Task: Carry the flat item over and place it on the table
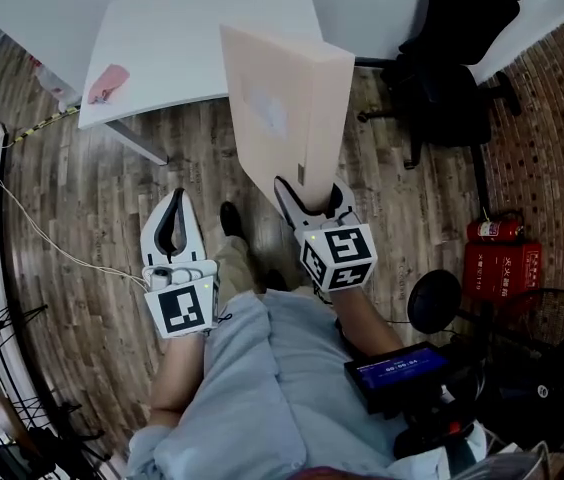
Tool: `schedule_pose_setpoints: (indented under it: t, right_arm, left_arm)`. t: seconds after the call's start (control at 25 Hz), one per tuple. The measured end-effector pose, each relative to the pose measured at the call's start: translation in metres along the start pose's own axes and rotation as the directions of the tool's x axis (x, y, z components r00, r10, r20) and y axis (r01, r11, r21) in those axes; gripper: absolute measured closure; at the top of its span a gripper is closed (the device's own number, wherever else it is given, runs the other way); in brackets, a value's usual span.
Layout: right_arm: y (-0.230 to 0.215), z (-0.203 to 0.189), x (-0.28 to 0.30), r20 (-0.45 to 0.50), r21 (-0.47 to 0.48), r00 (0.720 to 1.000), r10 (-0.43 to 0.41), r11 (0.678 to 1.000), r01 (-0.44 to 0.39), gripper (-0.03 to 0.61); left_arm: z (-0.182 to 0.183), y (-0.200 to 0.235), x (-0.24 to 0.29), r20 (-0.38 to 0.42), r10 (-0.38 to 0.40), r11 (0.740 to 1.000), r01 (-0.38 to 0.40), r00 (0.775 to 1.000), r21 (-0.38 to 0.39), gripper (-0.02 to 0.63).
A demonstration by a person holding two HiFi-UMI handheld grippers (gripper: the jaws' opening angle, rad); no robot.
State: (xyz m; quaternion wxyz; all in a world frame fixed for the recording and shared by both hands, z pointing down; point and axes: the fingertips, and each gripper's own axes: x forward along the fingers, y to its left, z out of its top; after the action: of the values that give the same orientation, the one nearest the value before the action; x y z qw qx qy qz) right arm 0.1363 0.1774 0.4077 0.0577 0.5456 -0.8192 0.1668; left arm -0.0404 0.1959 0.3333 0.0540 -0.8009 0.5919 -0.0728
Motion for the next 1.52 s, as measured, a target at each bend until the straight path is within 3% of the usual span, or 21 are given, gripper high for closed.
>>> schedule_pose_setpoints:
  t: [0.32, 0.88, 1.2, 1.52]
  right_arm:
    - [0.01, 0.013, 0.089, -0.031, 0.004, 1.0, 0.005, 1.0, -0.005, 0.302]
    - [0.029, 0.074, 0.247, -0.024, -0.016, 1.0, 0.006, 1.0, -0.007, 0.302]
    - [0.031, 0.107, 0.293, 0.017, -0.02, 1.0, 0.011, 1.0, -0.011, 0.301]
    - [0.019, 0.122, 0.313, 0.042, -0.011, 0.999, -0.002, 1.0, 0.002, 0.301]
  left_arm:
    - [-0.023, 0.063, 0.069, -0.029, 0.001, 1.0, -0.002, 1.0, -0.015, 0.604]
    - [-0.015, 0.189, 0.201, 0.035, 0.017, 1.0, -0.017, 0.999, 0.005, 0.604]
    - [0.002, 0.223, 0.244, 0.064, 0.018, 1.0, -0.019, 0.998, 0.013, 0.604]
    - [0.003, 0.223, 0.272, 0.064, -0.008, 0.999, 0.006, 0.998, 0.034, 0.604]
